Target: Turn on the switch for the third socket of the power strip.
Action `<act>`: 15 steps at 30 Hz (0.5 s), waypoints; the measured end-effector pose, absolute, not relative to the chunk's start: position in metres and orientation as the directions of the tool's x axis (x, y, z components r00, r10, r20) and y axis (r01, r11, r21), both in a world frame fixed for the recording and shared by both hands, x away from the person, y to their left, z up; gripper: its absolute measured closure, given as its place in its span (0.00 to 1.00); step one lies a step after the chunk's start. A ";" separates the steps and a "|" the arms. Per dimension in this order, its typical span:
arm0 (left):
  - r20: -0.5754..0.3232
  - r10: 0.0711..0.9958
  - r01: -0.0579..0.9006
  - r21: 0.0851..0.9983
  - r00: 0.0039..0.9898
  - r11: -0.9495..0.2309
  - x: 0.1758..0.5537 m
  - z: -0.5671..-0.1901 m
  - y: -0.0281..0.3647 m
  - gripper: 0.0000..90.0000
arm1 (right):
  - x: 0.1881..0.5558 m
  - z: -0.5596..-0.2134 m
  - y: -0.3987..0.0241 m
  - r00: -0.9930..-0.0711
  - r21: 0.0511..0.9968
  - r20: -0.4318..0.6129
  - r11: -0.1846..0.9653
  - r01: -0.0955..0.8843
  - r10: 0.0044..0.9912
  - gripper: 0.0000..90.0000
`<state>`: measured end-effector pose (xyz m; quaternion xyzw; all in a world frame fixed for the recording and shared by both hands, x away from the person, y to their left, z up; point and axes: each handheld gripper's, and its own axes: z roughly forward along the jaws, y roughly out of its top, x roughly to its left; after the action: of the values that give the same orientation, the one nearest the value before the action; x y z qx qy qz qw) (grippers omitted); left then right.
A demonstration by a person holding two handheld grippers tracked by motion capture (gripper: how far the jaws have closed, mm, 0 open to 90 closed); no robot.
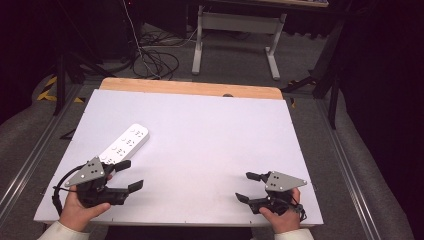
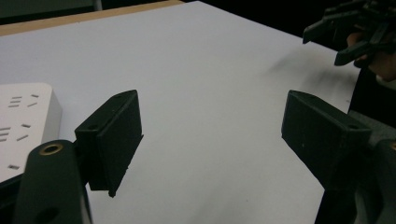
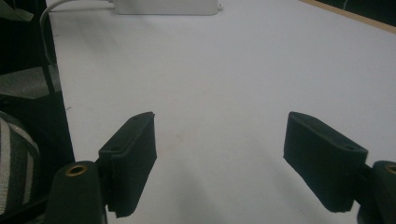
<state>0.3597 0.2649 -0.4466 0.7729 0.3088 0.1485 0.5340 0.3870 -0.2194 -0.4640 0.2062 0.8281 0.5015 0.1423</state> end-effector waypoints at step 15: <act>-0.075 0.616 0.331 0.890 0.784 -0.314 0.359 -0.485 0.257 0.22 | 0.387 -0.465 -0.220 -0.876 0.889 -0.027 0.412 0.199 0.481 0.28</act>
<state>0.3591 0.2571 -0.4848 0.7982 0.2966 0.1408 0.5051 0.3874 -0.2201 -0.4645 0.2054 0.8285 0.5017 0.1406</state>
